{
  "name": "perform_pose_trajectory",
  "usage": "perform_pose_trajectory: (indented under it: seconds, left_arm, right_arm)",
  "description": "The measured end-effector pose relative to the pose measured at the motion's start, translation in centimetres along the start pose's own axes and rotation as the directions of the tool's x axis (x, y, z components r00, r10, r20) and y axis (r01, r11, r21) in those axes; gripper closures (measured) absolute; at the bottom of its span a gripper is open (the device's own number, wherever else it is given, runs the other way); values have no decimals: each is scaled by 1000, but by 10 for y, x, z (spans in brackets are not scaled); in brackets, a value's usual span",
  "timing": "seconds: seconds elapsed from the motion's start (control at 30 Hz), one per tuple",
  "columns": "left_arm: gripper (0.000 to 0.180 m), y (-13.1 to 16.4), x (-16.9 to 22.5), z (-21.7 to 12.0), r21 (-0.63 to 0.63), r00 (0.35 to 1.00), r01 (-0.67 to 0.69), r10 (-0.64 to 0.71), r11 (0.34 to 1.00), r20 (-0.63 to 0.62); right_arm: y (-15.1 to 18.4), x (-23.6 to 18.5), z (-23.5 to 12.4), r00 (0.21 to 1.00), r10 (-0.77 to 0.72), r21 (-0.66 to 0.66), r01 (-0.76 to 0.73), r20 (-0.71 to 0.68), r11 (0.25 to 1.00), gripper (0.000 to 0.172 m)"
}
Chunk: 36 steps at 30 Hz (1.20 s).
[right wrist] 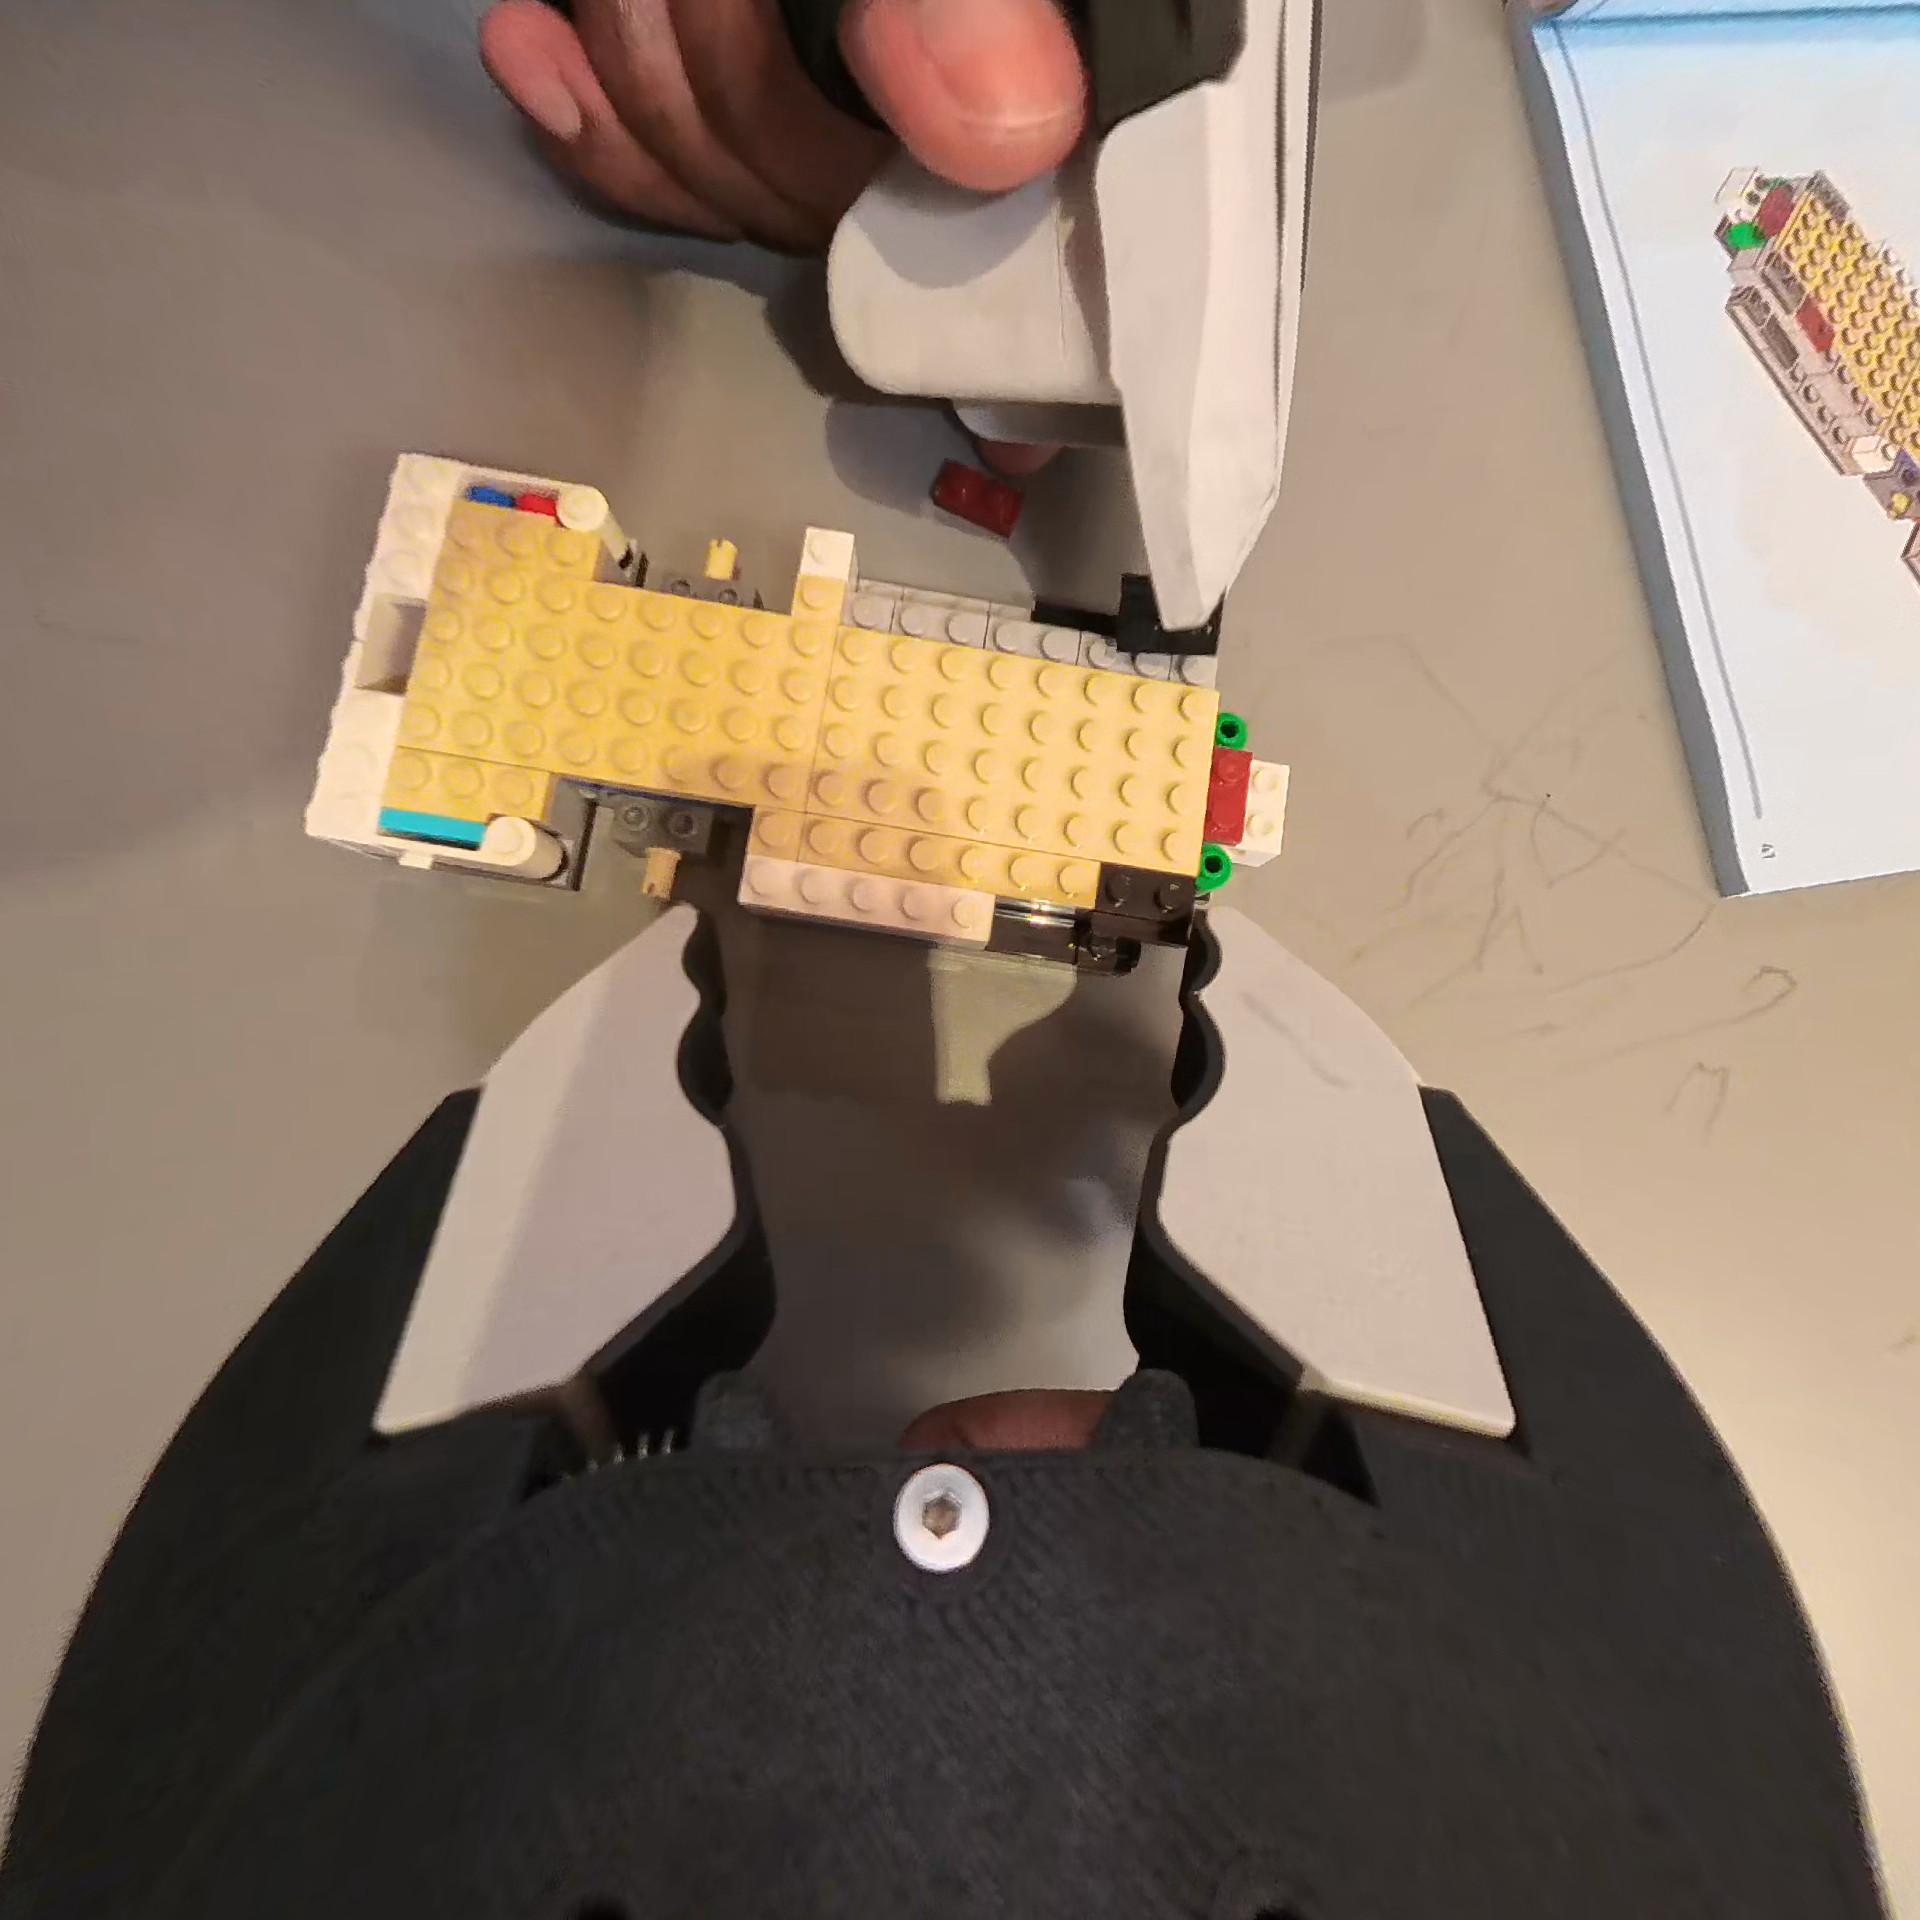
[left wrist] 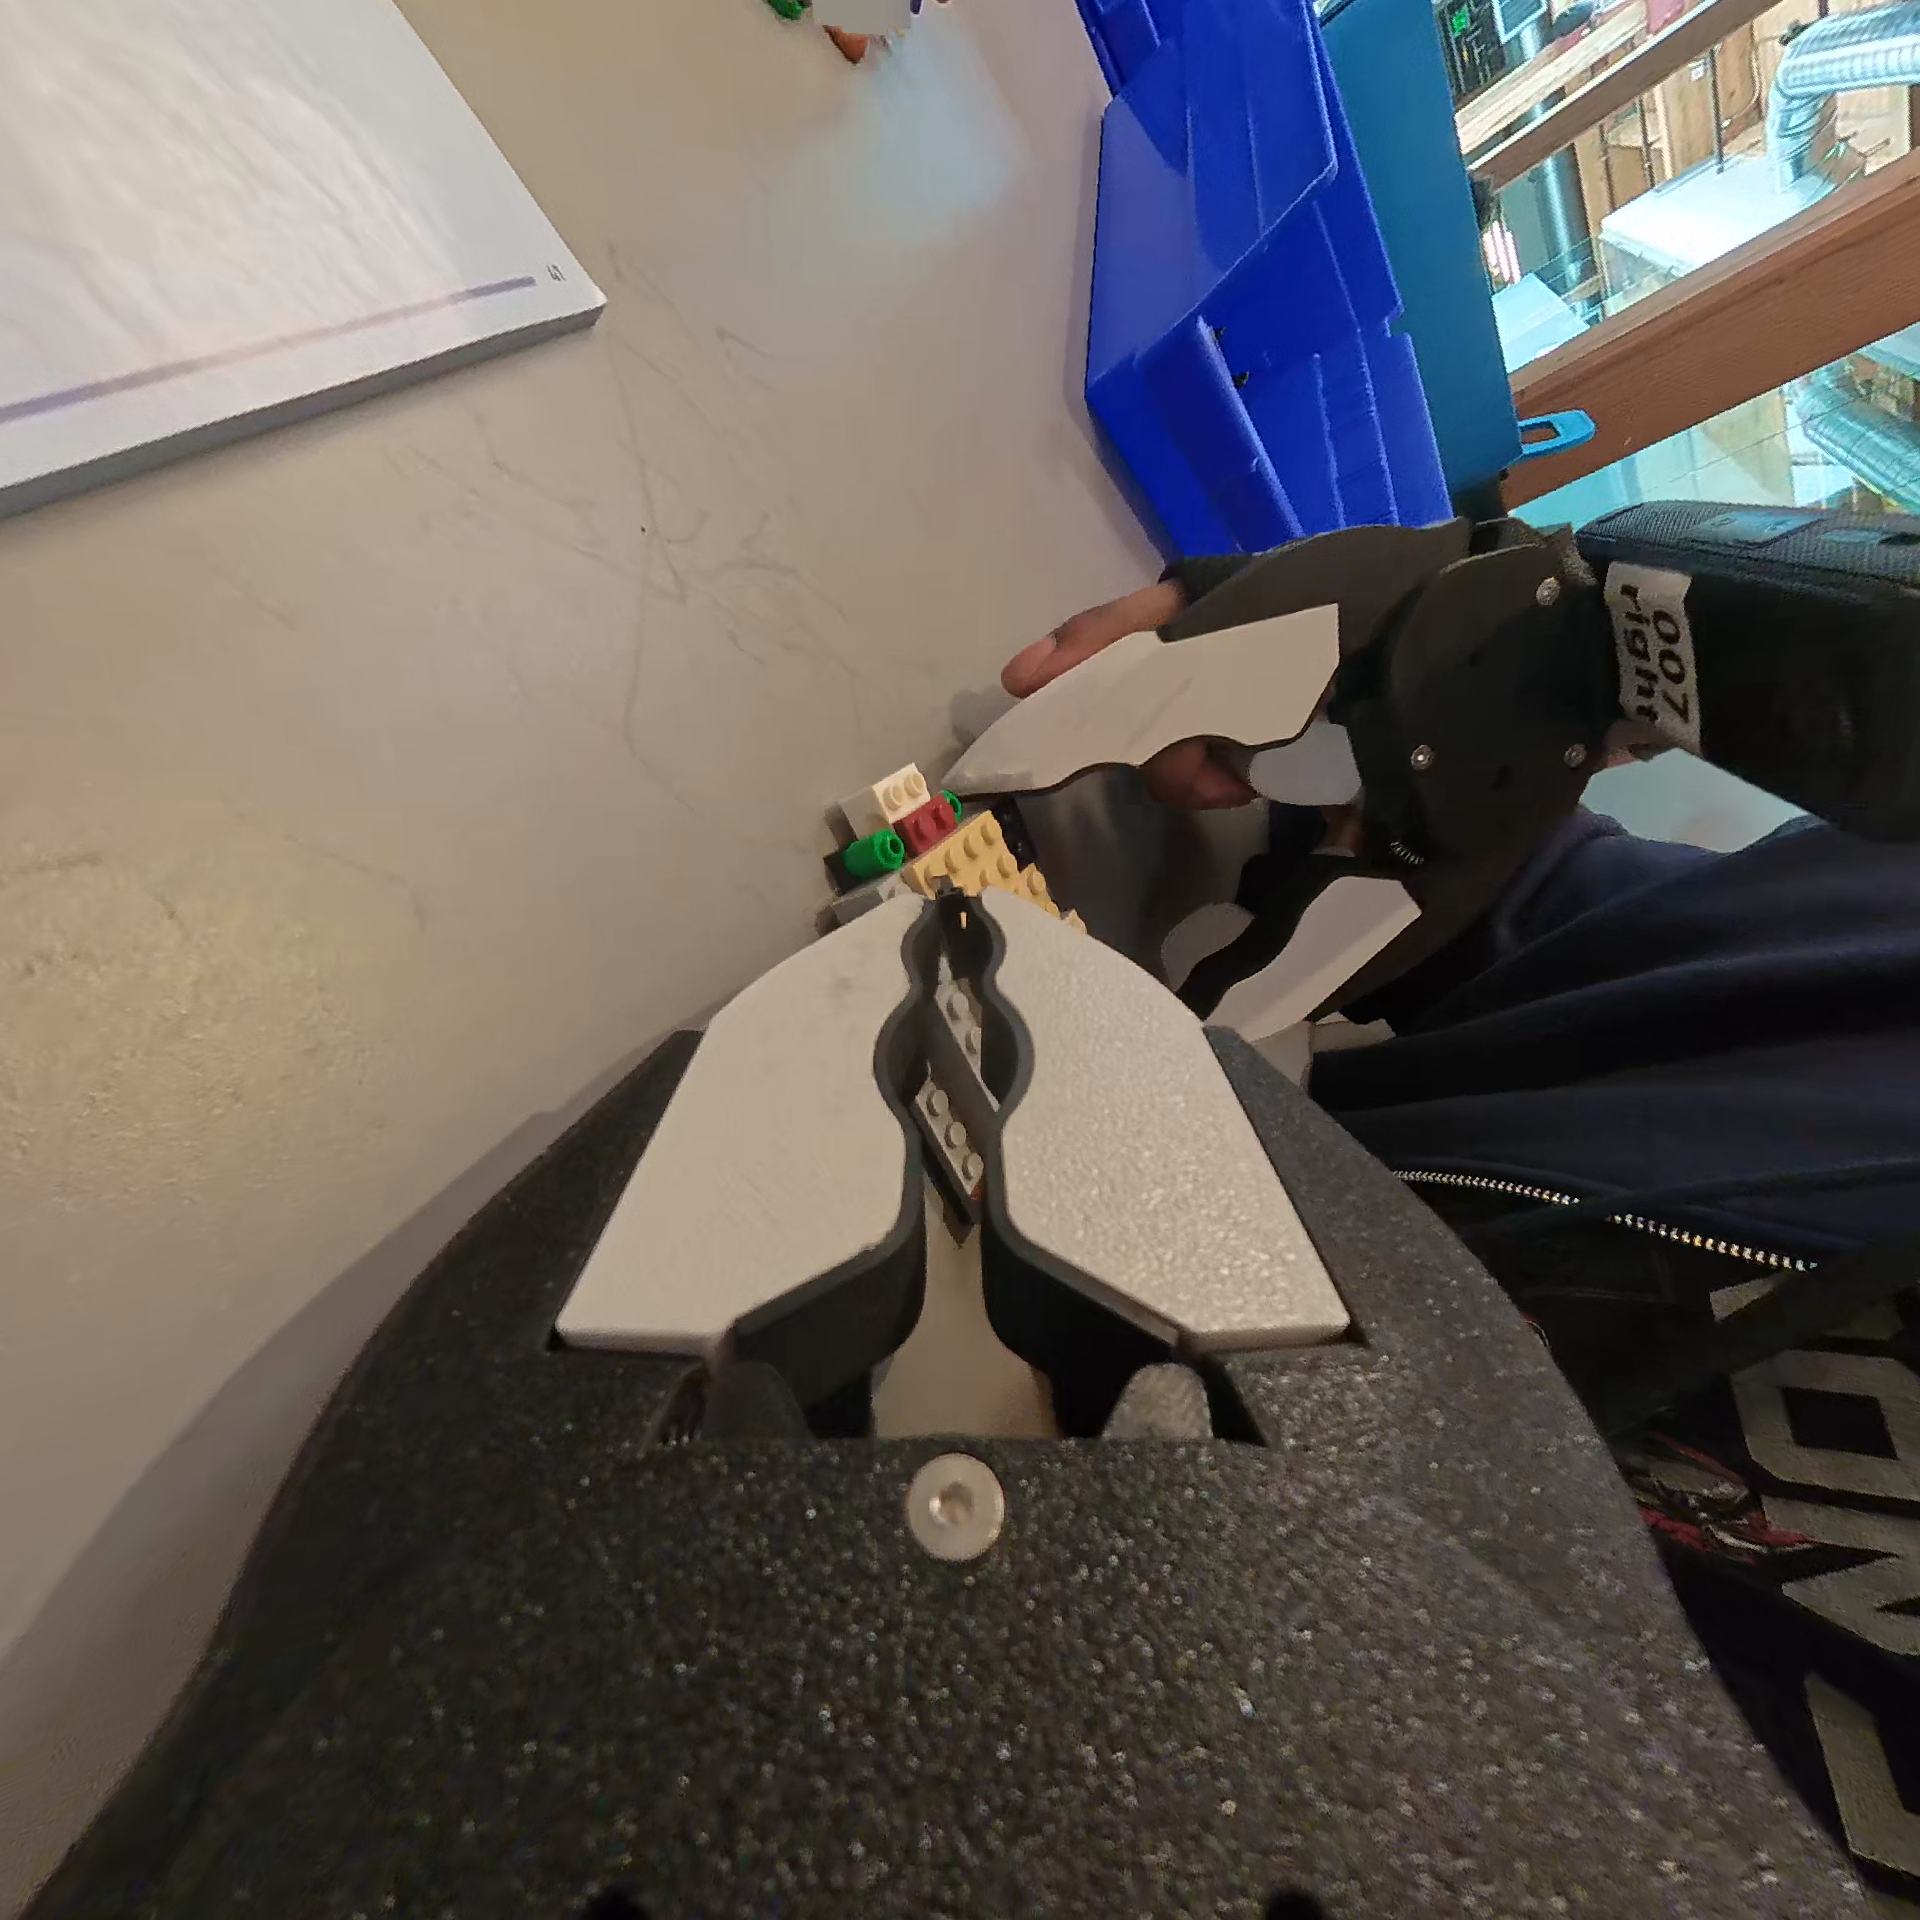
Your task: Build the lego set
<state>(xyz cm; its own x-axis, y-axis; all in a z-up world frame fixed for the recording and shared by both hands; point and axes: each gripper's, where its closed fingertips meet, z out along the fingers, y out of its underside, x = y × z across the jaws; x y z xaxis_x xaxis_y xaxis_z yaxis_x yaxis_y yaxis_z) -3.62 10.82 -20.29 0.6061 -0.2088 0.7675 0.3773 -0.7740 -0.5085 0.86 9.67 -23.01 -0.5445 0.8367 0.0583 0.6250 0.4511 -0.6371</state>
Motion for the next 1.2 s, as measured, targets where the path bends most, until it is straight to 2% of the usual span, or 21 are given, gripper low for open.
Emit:
perform_pose_trajectory:
  seconds: [0.27, 0.77, 1.2]
  left_arm:
    - [174, 2, -2, 3, -6, 994, -63, 63, 998, 91]
    - [162, 1, -6, 1, -5, 980, -104, 103, 995, 168]
    - [161, -6, -3, -8, 42, 987, -95, 89, 995, 133]
  right_arm:
    - [-2, -1, 0, 1000, 0, 14, 0, -3, 1000, 95]
    - [-3, -1, 1, 1000, 9, 39, -9, -4, 999, 103]
    - [-2, 1, 0, 1000, 0, 43, 0, -10, 999, 103]
